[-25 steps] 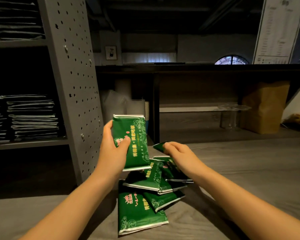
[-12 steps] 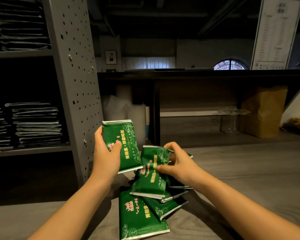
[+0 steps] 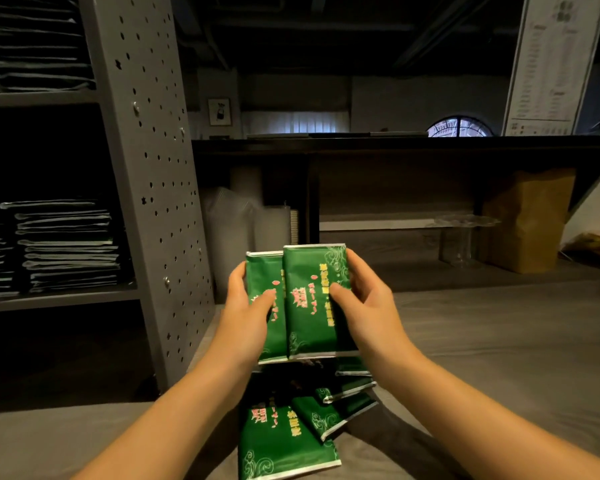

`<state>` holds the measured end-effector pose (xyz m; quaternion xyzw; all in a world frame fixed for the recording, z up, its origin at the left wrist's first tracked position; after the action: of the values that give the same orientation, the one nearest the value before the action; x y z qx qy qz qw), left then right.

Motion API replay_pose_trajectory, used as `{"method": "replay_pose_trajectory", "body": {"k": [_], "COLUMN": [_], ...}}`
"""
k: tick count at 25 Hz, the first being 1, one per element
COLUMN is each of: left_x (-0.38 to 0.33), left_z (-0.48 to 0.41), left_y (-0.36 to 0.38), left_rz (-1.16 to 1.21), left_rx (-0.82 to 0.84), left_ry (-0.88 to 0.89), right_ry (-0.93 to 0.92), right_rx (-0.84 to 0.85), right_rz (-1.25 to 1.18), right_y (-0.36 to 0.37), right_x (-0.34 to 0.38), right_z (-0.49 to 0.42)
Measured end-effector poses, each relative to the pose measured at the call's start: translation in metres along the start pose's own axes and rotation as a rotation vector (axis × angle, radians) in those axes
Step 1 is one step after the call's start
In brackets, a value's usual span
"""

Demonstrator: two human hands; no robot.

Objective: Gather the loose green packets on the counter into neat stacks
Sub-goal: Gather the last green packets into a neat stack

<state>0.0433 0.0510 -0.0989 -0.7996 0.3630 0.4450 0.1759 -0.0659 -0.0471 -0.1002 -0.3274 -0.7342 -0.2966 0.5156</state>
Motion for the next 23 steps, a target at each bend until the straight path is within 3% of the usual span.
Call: {"method": "replay_pose_trajectory", "body": {"k": [4,9,11,12,15,17,23], "left_x": [0.003,0.008,0.006,0.005,0.002,0.002,0.005], "left_z": [0.009,0.005,0.003,0.002,0.000,-0.002,-0.005], "left_y": [0.012,0.009,0.006,0.004,-0.004,-0.008,-0.010], "left_rz": [0.035,-0.050,-0.064,-0.064,-0.052,-0.056,-0.085], "left_rx": [0.098,0.101,0.062,0.040,-0.031,-0.062,-0.077], "left_ry": [0.018,0.113,0.134,0.130,0.115,0.106,0.084], "right_ry": [-0.054,-0.010,0.024,0.025,0.160,0.332,0.343], "right_rx": [-0.044,0.116,0.097,0.070,0.112,0.164,0.428], "right_rz": [0.202,0.199,0.263,0.418,1.198,1.410,1.219], "right_y": [0.017,0.021,0.007,-0.005,-0.036,-0.044,-0.023], "right_x": [-0.015,-0.017,-0.015,-0.013,-0.020,-0.027,-0.023], "right_z": [0.013,0.004,-0.008,-0.014,-0.025,-0.023,-0.008]}}
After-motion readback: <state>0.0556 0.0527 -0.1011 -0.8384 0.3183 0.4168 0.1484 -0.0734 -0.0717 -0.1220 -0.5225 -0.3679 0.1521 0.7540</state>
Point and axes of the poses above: each hand's wrist, its own z-axis away from the middle knuckle, its own y-axis out of the palm, x = y × z, the point moved 3 cm from there along -z, towards the middle knuckle, and after that the axes turned 12 degrees about y, right-handed, at the moved point
